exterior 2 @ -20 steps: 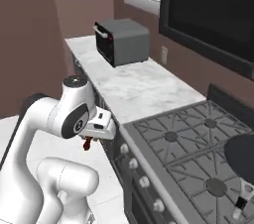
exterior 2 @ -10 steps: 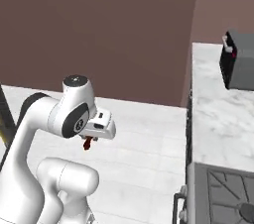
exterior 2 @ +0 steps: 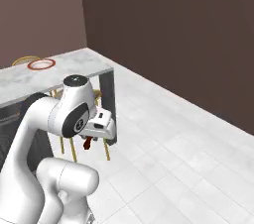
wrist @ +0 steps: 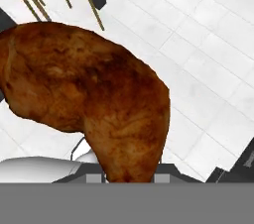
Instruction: Take the chicken drumsticks from the pan and place one on each plate on the dining counter.
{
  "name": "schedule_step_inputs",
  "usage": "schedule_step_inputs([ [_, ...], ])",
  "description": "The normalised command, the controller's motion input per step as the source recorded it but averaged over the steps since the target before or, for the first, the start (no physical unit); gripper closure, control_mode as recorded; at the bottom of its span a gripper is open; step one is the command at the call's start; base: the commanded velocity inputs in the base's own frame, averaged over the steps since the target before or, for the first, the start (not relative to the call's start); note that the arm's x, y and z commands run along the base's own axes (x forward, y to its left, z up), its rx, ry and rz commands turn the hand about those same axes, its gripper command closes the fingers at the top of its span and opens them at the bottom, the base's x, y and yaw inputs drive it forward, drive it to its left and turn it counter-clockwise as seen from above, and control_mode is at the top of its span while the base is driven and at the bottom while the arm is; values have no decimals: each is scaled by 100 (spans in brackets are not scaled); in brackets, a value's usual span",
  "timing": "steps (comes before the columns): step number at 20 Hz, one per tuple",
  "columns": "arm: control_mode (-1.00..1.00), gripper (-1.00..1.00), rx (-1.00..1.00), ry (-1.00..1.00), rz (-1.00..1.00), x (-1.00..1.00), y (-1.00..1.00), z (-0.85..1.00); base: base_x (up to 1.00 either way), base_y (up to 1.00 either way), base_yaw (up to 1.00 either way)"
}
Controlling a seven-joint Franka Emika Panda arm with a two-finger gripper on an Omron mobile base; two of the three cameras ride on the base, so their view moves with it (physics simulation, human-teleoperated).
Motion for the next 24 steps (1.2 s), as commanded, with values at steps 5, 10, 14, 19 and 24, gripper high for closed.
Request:
schedule_step_inputs([
  [5,100,100,0,0,0,0,0,0,15,0,100],
  [10,100,100,0,0,0,0,0,0,68,-1,63],
  [14,100,100,0,0,0,0,0,0,91,-38,1],
  [19,100,100,0,0,0,0,0,0,84,-58,0],
  [24,100,100,0,0,0,0,0,0,74,-70,0],
])
